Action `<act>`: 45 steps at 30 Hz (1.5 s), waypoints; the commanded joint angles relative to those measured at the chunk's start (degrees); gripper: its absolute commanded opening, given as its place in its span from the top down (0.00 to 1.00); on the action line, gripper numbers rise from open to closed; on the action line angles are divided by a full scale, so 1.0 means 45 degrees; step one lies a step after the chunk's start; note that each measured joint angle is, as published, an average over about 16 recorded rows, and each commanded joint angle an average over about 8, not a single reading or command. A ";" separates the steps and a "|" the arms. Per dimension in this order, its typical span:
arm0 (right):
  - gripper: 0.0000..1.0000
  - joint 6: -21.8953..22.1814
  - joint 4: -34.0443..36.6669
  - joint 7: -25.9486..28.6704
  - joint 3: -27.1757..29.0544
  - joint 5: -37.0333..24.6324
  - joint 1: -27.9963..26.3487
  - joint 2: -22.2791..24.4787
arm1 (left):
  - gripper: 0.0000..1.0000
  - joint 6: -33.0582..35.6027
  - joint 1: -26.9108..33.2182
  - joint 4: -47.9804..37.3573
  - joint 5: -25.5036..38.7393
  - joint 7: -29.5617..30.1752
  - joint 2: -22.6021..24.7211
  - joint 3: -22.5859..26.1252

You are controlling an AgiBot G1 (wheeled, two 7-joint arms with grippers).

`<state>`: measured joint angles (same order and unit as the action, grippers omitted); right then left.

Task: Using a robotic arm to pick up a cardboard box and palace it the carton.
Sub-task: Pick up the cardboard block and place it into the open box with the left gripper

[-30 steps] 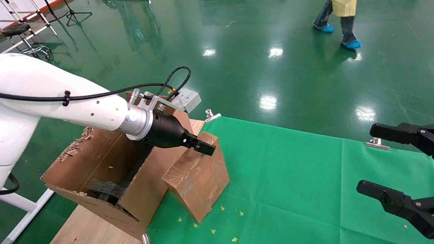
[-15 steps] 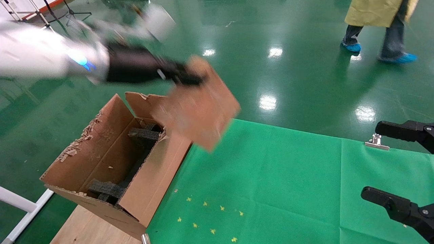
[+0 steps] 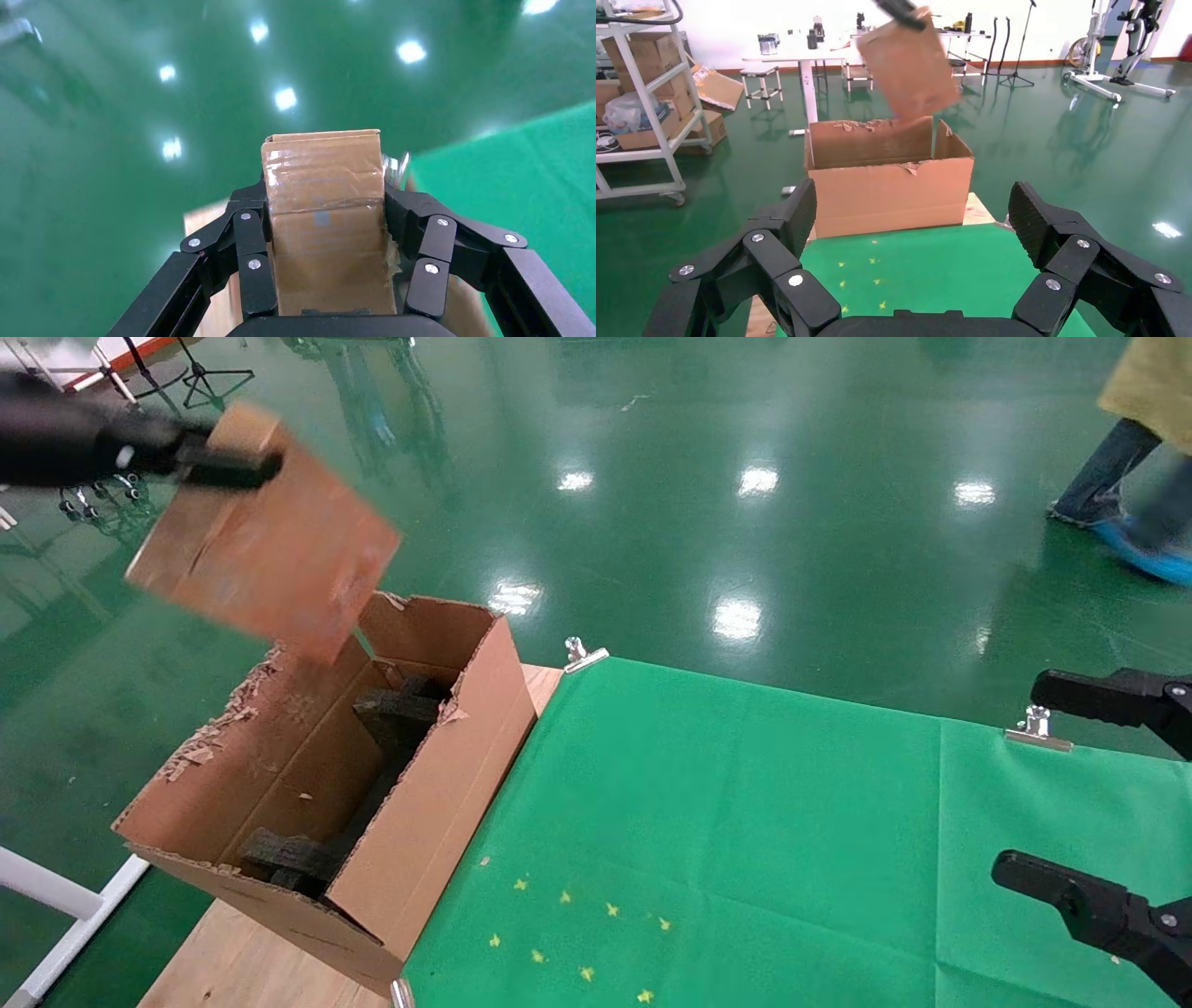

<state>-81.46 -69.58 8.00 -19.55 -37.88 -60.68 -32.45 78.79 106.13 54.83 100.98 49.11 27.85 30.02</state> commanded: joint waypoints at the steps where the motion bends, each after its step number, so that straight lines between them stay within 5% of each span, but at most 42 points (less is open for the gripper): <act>1: 0.00 0.0000 0.0000 0.0000 0.0000 0.0000 0.0000 0.0000 | 1.00 0.0188 -0.0084 -0.0789 -0.0063 -0.0596 -0.0320 0.0013; 19: 0.00 0.0000 0.0000 0.0000 0.0000 0.0000 0.0000 0.0000 | 1.00 -0.1914 -0.1584 -0.5512 0.0109 -0.3954 0.0000 0.0250; 45: 0.00 0.0000 0.0000 0.0000 0.0000 0.0000 0.0000 0.0000 | 1.00 -0.5279 -0.2060 -1.0832 0.1515 -0.6398 0.2656 0.1039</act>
<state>-81.46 -69.58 7.99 -19.55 -37.88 -60.68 -32.45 54.99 96.92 6.47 107.87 20.51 39.68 34.74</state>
